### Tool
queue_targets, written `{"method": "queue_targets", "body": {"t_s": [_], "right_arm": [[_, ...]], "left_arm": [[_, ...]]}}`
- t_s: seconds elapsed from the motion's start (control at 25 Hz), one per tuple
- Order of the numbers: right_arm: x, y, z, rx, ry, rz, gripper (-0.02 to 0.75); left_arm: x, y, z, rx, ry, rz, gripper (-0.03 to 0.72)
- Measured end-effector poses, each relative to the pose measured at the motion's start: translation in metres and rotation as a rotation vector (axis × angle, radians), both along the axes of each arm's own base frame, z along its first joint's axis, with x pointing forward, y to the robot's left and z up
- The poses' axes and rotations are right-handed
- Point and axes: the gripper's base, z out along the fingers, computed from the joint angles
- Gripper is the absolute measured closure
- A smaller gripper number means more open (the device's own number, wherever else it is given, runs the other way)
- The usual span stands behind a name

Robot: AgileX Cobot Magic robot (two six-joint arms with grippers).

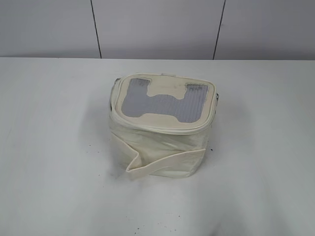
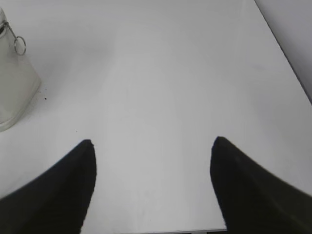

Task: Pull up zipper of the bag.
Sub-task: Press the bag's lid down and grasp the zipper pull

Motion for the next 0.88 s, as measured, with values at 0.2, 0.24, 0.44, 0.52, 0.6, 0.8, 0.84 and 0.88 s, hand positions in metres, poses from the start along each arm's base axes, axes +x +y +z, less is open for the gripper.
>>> {"method": "queue_targets", "body": {"t_s": [0.2, 0.24, 0.44, 0.52, 0.6, 0.8, 0.84, 0.88], "right_arm": [[0.0000, 0.0000, 0.0000, 0.000, 0.000, 0.000, 0.172], [0.0000, 0.0000, 0.0000, 0.000, 0.000, 0.000, 0.172], [0.0000, 0.0000, 0.0000, 0.000, 0.000, 0.000, 0.172], [0.0000, 0.0000, 0.0000, 0.000, 0.000, 0.000, 0.172], [0.0000, 0.0000, 0.0000, 0.000, 0.000, 0.000, 0.172], [0.0000, 0.0000, 0.0000, 0.000, 0.000, 0.000, 0.172], [0.0000, 0.0000, 0.0000, 0.000, 0.000, 0.000, 0.172], [0.0000, 0.0000, 0.0000, 0.000, 0.000, 0.000, 0.172]], "left_arm": [[0.0000, 0.0000, 0.0000, 0.000, 0.000, 0.000, 0.450], [0.0000, 0.0000, 0.0000, 0.000, 0.000, 0.000, 0.450], [0.0000, 0.0000, 0.0000, 0.000, 0.000, 0.000, 0.451], [0.0000, 0.0000, 0.0000, 0.000, 0.000, 0.000, 0.451], [0.0000, 0.0000, 0.0000, 0.000, 0.000, 0.000, 0.451], [0.0000, 0.0005, 0.0000, 0.005, 0.000, 0.004, 0.451], [0.0000, 0.0005, 0.0000, 0.005, 0.000, 0.004, 0.451], [0.0000, -0.0004, 0.0000, -0.005, 0.000, -0.003, 0.451]]}}
